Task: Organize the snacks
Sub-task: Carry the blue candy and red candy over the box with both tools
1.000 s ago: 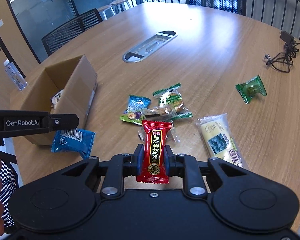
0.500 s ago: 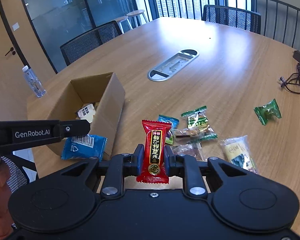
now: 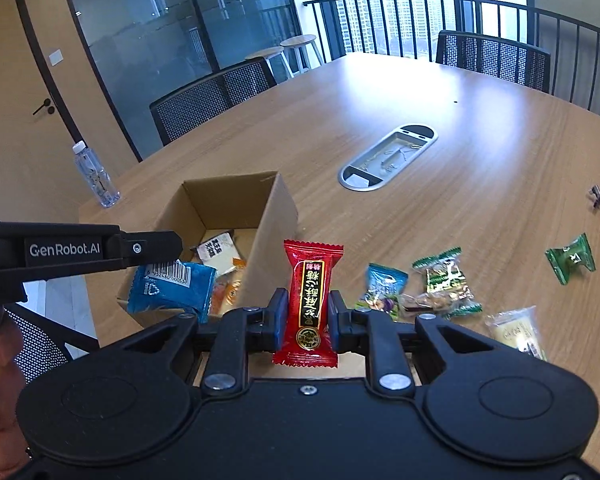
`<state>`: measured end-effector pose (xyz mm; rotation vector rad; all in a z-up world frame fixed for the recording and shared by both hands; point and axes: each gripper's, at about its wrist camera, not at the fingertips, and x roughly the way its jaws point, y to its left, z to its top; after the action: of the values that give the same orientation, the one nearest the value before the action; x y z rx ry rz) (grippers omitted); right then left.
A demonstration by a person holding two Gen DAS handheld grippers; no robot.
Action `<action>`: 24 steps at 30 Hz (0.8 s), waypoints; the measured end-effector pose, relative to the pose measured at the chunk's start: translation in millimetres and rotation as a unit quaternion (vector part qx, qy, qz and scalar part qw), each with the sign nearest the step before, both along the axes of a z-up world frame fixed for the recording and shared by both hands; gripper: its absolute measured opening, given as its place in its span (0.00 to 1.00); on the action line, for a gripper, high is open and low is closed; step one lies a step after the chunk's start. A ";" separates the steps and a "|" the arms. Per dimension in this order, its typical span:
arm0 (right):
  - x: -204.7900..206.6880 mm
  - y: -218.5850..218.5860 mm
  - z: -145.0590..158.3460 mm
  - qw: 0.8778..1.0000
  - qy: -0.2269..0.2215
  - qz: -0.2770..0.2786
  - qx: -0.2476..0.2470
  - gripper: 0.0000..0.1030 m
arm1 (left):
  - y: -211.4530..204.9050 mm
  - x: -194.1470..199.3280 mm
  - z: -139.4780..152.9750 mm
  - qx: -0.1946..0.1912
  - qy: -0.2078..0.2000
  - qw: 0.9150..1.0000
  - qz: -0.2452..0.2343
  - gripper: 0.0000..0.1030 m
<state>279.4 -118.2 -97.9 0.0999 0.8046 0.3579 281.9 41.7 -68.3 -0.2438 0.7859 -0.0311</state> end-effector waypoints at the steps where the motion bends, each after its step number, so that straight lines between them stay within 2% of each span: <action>1: 1.1 2.8 0.7 1.000 -0.001 0.001 0.001 0.20 | 3.9 1.0 0.3 0.000 0.000 1.000 0.003 0.05; 13: 22.7 45.1 1.3 1.000 -0.005 0.006 0.003 0.20 | 56.6 24.8 -4.1 0.006 0.000 1.000 0.023 0.05; 24: 52.9 79.7 -9.1 1.000 0.005 0.001 0.000 0.20 | 94.4 58.3 -22.7 0.002 0.022 0.999 0.023 0.05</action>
<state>332.3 -38.5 -107.0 0.1013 0.8153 0.3593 340.2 136.0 -91.0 -0.2590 0.8246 0.0197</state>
